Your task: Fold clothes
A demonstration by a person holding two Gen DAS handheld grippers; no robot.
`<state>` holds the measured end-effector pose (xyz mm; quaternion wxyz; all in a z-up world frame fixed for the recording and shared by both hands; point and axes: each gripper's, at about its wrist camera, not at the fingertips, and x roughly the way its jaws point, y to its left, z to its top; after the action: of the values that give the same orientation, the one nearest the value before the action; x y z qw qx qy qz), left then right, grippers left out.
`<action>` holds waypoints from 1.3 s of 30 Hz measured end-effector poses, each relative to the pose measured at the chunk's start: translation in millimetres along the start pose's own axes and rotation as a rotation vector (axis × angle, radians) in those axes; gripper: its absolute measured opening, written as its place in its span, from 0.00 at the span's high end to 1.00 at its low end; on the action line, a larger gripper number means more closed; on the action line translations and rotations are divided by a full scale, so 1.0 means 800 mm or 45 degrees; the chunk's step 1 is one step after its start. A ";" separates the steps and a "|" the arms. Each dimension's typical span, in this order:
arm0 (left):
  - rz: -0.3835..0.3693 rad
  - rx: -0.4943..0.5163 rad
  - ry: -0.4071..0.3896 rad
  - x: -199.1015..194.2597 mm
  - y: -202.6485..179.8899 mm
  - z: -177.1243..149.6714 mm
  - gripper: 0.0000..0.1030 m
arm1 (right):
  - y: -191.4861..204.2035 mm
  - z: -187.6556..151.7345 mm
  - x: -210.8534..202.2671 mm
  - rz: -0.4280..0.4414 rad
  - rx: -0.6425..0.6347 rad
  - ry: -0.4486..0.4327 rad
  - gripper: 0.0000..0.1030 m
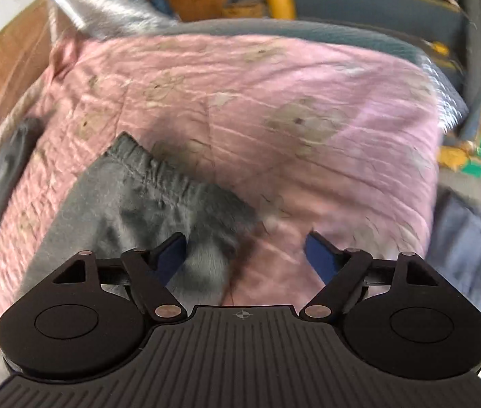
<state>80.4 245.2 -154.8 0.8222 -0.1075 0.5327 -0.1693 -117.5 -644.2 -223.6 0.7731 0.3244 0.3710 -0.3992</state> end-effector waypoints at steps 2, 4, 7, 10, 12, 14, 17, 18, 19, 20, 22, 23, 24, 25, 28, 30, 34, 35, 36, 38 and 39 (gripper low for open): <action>0.034 -0.009 -0.005 -0.011 -0.004 0.009 0.93 | 0.010 0.016 0.003 0.031 -0.061 -0.012 0.94; 0.036 -0.066 -0.054 -0.044 0.001 0.033 0.93 | 0.027 0.046 -0.017 0.072 -0.060 -0.045 0.95; -0.084 -0.212 -0.176 -0.113 0.015 0.093 0.93 | 0.073 0.111 -0.072 0.194 -0.120 -0.139 0.96; -0.103 -0.147 -0.189 -0.172 0.017 0.142 0.93 | 0.126 0.176 -0.120 0.261 -0.229 -0.183 0.96; -0.092 -0.119 -0.084 -0.180 0.028 0.160 0.93 | 0.154 0.199 -0.113 0.178 -0.361 -0.138 0.96; -0.024 -0.049 0.135 -0.153 0.019 0.158 0.93 | 0.161 0.203 -0.085 0.104 -0.429 -0.033 0.96; -0.025 0.039 0.293 -0.130 0.010 0.124 0.93 | 0.156 0.192 -0.073 0.089 -0.429 0.001 0.96; -0.011 0.037 0.341 -0.119 0.015 0.107 0.93 | 0.154 0.178 -0.063 0.064 -0.468 0.033 0.96; 0.009 0.032 0.395 -0.106 0.021 0.089 0.93 | 0.150 0.165 -0.045 0.039 -0.510 0.096 0.96; 0.024 0.022 0.452 -0.092 0.027 0.071 0.93 | 0.144 0.152 -0.024 0.010 -0.546 0.164 0.96; 0.037 0.016 0.541 -0.065 0.032 0.038 0.93 | 0.128 0.129 0.008 -0.052 -0.565 0.253 0.96; 0.045 0.014 0.565 -0.057 0.032 0.025 0.93 | 0.119 0.120 0.018 -0.077 -0.573 0.286 0.96; 0.054 0.013 0.583 -0.049 0.032 0.012 0.93 | 0.109 0.112 0.026 -0.103 -0.585 0.309 0.95; 0.060 0.004 0.588 -0.045 0.033 0.003 0.93 | 0.100 0.104 0.034 -0.129 -0.596 0.333 0.95; 0.108 -0.021 0.536 -0.044 0.034 -0.014 0.92 | 0.072 0.089 0.054 -0.158 -0.593 0.413 0.92; 0.137 -0.041 0.494 -0.047 0.035 -0.022 0.88 | 0.061 0.085 0.052 -0.135 -0.601 0.406 0.78; 0.214 -0.098 0.387 -0.074 0.039 -0.035 0.77 | 0.070 0.096 0.001 -0.081 -0.682 0.100 0.47; 0.225 -0.127 0.364 -0.082 0.043 -0.038 0.77 | 0.076 0.098 -0.011 -0.051 -0.721 0.027 0.45; 0.235 -0.158 0.345 -0.089 0.047 -0.040 0.77 | 0.084 0.099 -0.019 -0.002 -0.772 -0.006 0.42; 0.258 -0.218 0.307 -0.102 0.054 -0.043 0.76 | 0.105 0.101 -0.012 0.097 -0.884 0.012 0.33; 0.273 -0.241 0.292 -0.103 0.055 -0.035 0.76 | 0.115 0.100 -0.002 0.132 -0.936 0.039 0.29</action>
<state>31.2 318.4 -112.4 0.7557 -0.1070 0.6448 -0.0411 -13.7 -664.3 -162.4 0.8516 0.0493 0.4842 -0.1947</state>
